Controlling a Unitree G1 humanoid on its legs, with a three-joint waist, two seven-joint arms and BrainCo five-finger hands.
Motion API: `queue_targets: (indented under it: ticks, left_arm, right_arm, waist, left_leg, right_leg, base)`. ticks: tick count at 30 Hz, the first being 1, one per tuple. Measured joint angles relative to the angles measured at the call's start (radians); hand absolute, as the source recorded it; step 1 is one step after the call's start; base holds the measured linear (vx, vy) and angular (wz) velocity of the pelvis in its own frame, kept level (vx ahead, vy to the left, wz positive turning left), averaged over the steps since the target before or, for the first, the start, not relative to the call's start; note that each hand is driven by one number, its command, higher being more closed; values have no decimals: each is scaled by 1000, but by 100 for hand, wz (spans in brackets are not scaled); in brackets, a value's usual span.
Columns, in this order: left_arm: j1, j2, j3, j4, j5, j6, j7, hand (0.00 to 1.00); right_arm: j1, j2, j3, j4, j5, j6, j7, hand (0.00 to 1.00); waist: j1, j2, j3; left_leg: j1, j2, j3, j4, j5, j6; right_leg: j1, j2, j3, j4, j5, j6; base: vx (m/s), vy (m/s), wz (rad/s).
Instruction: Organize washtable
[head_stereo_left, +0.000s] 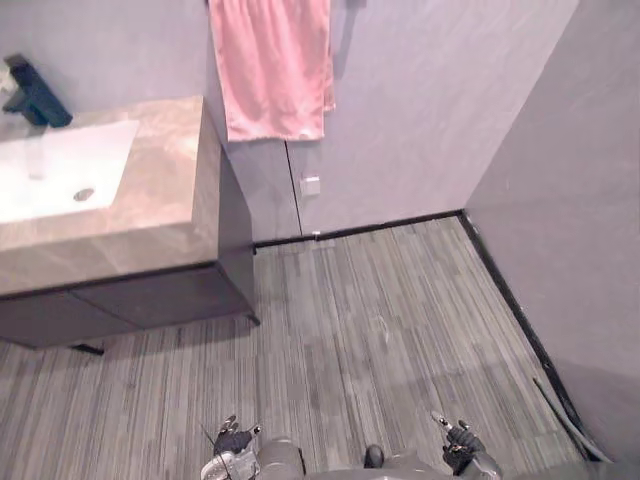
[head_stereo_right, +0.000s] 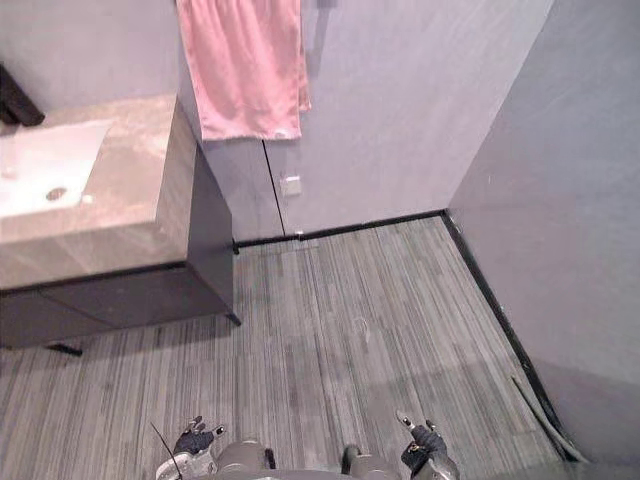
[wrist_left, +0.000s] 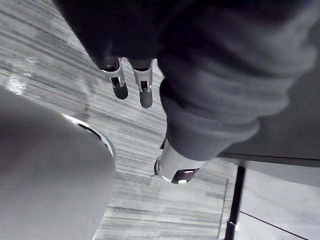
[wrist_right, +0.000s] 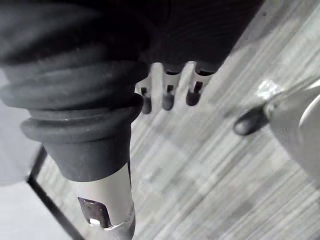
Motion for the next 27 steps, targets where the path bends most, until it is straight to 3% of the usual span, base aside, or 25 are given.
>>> queue_targets:
  ticks: [1,2,3,4,5,6,7,9,10,11,12,13,14,15,16,17,19,20,21,22,24,25,27]
  left_arm:
    - [0,0,-7,0,-4,0,-1,0]
    - [0,0,-24,-5,-11,-1,-1,0]
    - [0,-1,-31,-8,-11,-2,-1,0]
    - [3,-7,-42,-16,-11,-1,-4,0]
    - [4,-6,-45,-16,-11,-1,-3,0]
    - [3,0,-49,-15,-10,-1,-3,0]
    - [0,11,-47,-9,-9,-2,-2,0]
    - [-4,24,-25,7,-11,1,-1,0]
    - [-3,27,-24,10,-12,1,0,0]
    - [6,29,-28,15,-11,3,-1,0]
    - [15,35,-29,16,-11,6,-1,0]
    - [18,37,-29,16,-11,6,-1,0]
    - [21,39,-32,21,-10,7,0,0]
    - [26,45,-37,29,-9,6,0,0]
    - [28,52,-36,45,-10,22,3,0]
    - [29,53,-35,53,-10,26,4,0]
    - [55,56,-27,54,-12,30,3,0]
    - [62,56,-27,54,-11,29,2,0]
    - [63,56,-28,54,-11,30,4,0]
    - [67,57,-27,54,-11,29,5,0]
    - [74,64,-27,55,-12,31,20,0]
    - [79,55,1,57,-11,29,37,0]
    - [84,67,20,81,-10,38,42,0]
  right_arm:
    - [-1,-2,1,-1,0,0,0,0]
    - [1,-7,1,-1,1,-1,0,0]
    - [3,-9,3,-1,1,-1,0,0]
    - [8,-21,37,0,0,0,0,0]
    - [10,-27,51,0,-2,0,0,0]
    - [8,-12,68,8,-12,1,1,0]
    - [-4,3,69,16,-21,2,4,0]
    - [0,15,68,18,-30,3,17,0]
    - [2,17,63,18,-30,2,18,0]
    - [2,18,61,16,-30,0,19,0]
    - [3,21,61,14,-29,-2,20,0]
    - [6,23,61,13,-29,-3,20,0]
    - [21,23,61,9,-29,-3,20,0]
    - [29,17,59,-6,-30,-5,21,0]
    - [35,16,57,-6,-30,-5,21,0]
    - [36,16,57,-6,-30,-5,21,0]
    - [51,20,51,-5,-30,-2,22,0]
    - [53,19,37,-4,-29,0,21,0]
    - [56,17,20,-4,-28,1,21,0]
    - [65,17,20,-4,-27,1,20,0]
    - [83,15,17,-3,-19,1,20,0]
    - [79,7,4,0,-18,1,20,0]
    - [74,-7,-29,1,-19,1,18,0]
  waist:
    - [2,-1,0]
    - [9,3,1]
    - [17,10,0]
    - [28,44,-14]
    - [39,49,-19]
    - [47,32,-33]
    - [44,15,-43]
    - [46,-10,-49]
    - [47,-16,-49]
    - [44,-18,-50]
    - [41,-14,-48]
    - [37,-11,-46]
    - [27,-6,-42]
    - [16,-3,-41]
    - [12,6,-35]
    - [11,4,-37]
    - [-2,-12,-44]
    - [-8,-7,-41]
    - [-10,4,-36]
    - [-10,3,-37]
    - [-10,-4,-39]
    - [-6,7,-40]
    - [-11,14,-23]
  left_leg:
    - [-17,-18,-3,-83,4,-5]
    - [-45,-53,-32,-280,39,-34]
    - [-57,-61,-50,-374,73,-54]
    - [-117,-42,-88,-456,177,-91]
    - [-125,-35,-74,-418,226,-79]
    - [-134,-61,-54,-358,239,-32]
    - [-138,-83,-44,-324,202,30]
    - [-77,-116,-11,-346,189,92]
    - [-43,-126,-2,-363,179,105]
    - [36,-141,16,-414,166,119]
    - [113,-148,30,-463,150,125]
    - [151,-154,30,-484,145,125]
    - [227,-163,33,-534,141,124]
    - [304,-168,35,-589,140,122]
    - [359,-168,33,-631,139,120]
    - [370,-168,33,-638,138,118]
    - [411,-158,20,-655,123,94]
    - [416,-137,5,-654,116,82]
    - [422,-110,-11,-655,104,63]
    - [424,-102,-18,-655,96,52]
    - [435,-76,-41,-656,75,26]
    - [436,-49,-49,-657,74,12]
    - [478,-39,-57,-678,105,-31]
  right_leg:
    - [13,-14,3,0,-16,6]
    - [44,-38,8,-6,-52,14]
    - [60,-44,14,-12,-67,28]
    - [98,-34,22,-44,-101,56]
    - [118,-36,34,-55,-113,58]
    - [145,-65,51,-63,-129,46]
    - [140,-86,75,-33,-103,37]
    - [100,-119,140,102,-50,102]
    - [79,-125,165,177,-30,134]
    - [11,-127,206,366,32,240]
    - [-70,-113,242,575,73,316]
    - [-110,-112,232,673,70,310]
    - [-175,-128,161,812,48,272]
    - [-213,-142,88,857,12,211]
    - [-236,-147,17,822,-22,173]
    - [-243,-146,3,807,-29,173]
    - [-282,-123,-62,613,-63,156]
    - [-296,-82,-62,457,-68,154]
    - [-299,-39,-50,267,-29,137]
    - [-301,-24,-35,177,11,132]
    - [-303,0,-12,57,196,117]
    - [-293,31,-22,66,185,102]
    - [-314,33,-25,184,117,62]
  base:
    - [364,206,-10]
    - [365,226,-10]
    - [470,369,-19]
    - [426,366,-27]
    - [565,445,-37]
    - [553,338,-30]
    - [567,326,-21]
    - [522,308,-7]
    - [547,317,-21]
    - [504,260,-42]
    - [476,241,-43]
    - [429,197,-29]
    - [403,166,-10]
    - [516,166,-4]
    - [359,99,-3]
    - [399,25,9]
    - [344,-69,25]
    - [331,-145,42]
    - [311,-160,39]
    - [237,-149,36]
    - [332,-270,23]
    - [394,-351,-1]
    - [267,-274,-2]
